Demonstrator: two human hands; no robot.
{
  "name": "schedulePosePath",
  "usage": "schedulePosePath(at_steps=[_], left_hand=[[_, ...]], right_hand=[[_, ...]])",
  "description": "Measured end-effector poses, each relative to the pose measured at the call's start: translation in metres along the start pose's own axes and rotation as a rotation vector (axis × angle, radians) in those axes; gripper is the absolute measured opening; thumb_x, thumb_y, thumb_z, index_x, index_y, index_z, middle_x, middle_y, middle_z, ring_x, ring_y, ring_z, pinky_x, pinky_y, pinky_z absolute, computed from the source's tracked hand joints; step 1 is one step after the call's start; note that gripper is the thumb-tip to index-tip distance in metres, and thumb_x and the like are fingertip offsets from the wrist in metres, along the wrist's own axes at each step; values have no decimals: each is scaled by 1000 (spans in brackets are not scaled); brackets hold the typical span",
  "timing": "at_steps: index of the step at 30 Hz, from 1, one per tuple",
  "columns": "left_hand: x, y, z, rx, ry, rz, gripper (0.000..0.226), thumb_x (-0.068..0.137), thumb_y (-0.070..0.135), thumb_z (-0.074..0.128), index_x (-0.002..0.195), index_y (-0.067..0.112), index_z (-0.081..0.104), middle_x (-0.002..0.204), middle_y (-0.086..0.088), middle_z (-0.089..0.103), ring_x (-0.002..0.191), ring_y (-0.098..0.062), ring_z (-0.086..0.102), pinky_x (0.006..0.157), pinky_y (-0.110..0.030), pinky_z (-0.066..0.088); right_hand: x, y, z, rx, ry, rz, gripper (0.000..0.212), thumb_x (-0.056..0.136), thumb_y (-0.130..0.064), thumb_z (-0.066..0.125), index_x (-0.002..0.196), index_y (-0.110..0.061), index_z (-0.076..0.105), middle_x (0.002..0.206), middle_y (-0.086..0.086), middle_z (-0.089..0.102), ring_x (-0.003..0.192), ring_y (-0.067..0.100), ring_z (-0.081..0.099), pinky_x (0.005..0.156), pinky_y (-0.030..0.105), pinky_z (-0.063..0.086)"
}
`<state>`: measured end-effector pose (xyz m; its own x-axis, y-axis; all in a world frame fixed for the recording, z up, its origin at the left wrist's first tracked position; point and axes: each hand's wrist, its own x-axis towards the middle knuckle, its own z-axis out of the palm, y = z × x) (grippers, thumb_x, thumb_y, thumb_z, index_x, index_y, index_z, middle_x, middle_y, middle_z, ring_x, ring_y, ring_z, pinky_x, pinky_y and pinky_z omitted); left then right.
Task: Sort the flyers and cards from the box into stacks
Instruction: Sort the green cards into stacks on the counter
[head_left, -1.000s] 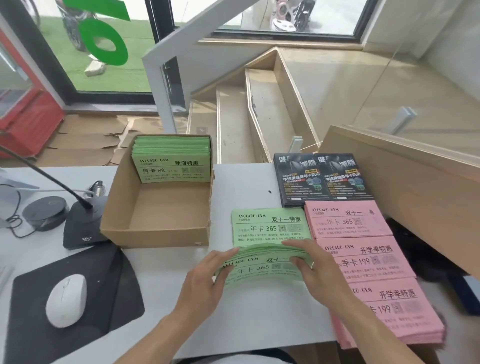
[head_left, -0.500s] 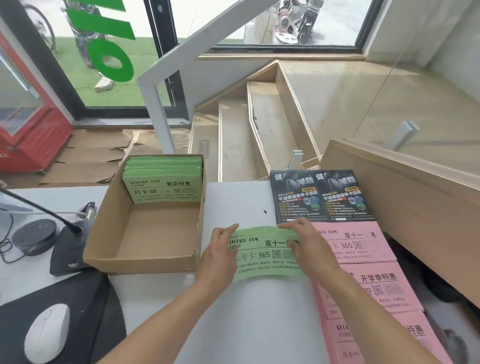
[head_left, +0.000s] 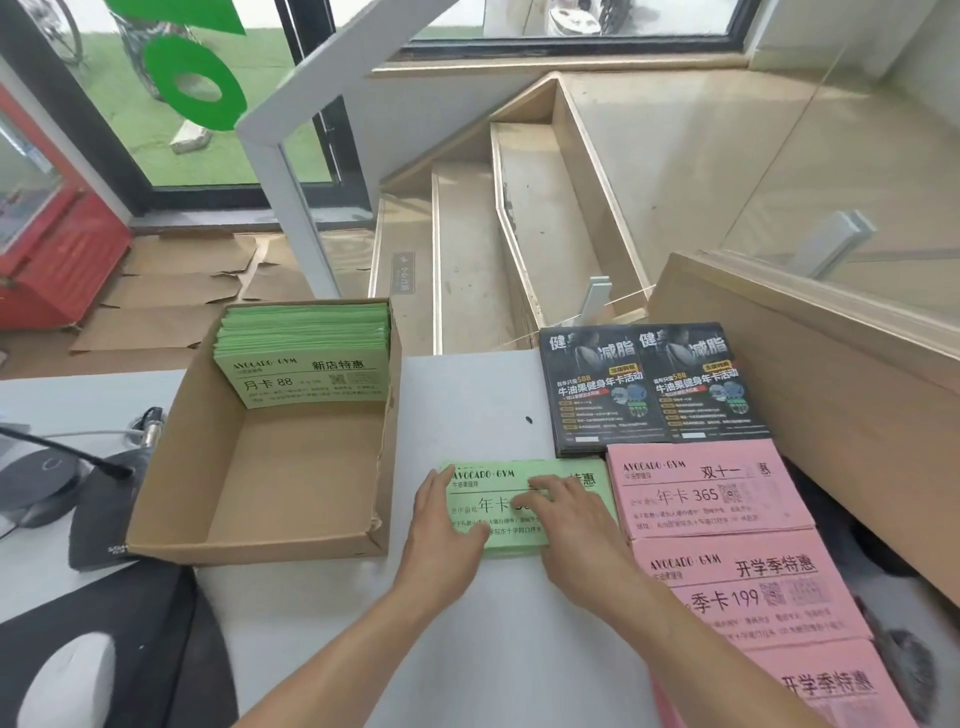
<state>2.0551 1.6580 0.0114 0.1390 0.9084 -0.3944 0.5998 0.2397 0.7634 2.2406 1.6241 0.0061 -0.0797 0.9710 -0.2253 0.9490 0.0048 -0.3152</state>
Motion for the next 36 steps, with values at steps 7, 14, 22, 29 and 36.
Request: schedulePosePath(at_steps=[7, 14, 22, 29, 36], left_hand=[[-5, 3, 8, 9, -37, 31, 79, 91, 14, 65, 157, 26, 24, 166, 9, 13, 150, -5, 19, 101, -7, 15], [-19, 1, -5, -10, 34, 122, 73, 89, 16, 70, 152, 29, 36, 165, 11, 17, 150, -3, 20, 110, -10, 14], [-56, -10, -30, -249, 276, 367, 46, 84, -4, 71, 110, 34, 69, 131, 23, 60, 129, 1, 51, 103, -14, 42], [-75, -9, -80, -311, 524, 615, 29, 85, -10, 71, 93, 17, 73, 108, 14, 70, 99, -10, 68, 76, -14, 51], [-9, -50, -181, 140, 689, 605, 38, 80, 1, 74, 113, 19, 68, 127, 6, 62, 122, -15, 55, 107, -34, 43]], right_hand=[[8, 7, -6, -35, -20, -28, 66, 82, -4, 62, 136, -41, 49, 149, -13, 37, 135, 14, 33, 106, 28, 28], [6, -6, -21, 34, -12, -13, 56, 88, -30, 72, 139, -37, 50, 143, -15, 42, 135, 13, 35, 112, 30, 30], [0, -32, -5, -21, -26, 64, 41, 88, -36, 66, 127, -38, 54, 128, -18, 46, 121, 14, 41, 100, 33, 37], [14, -60, -32, -5, -41, 114, 40, 94, -36, 65, 133, -36, 56, 134, -13, 53, 127, 13, 47, 101, 35, 43], [70, -167, -50, 350, 414, -130, 35, 93, -13, 62, 125, -27, 67, 127, -12, 64, 119, 8, 54, 99, 20, 39]])
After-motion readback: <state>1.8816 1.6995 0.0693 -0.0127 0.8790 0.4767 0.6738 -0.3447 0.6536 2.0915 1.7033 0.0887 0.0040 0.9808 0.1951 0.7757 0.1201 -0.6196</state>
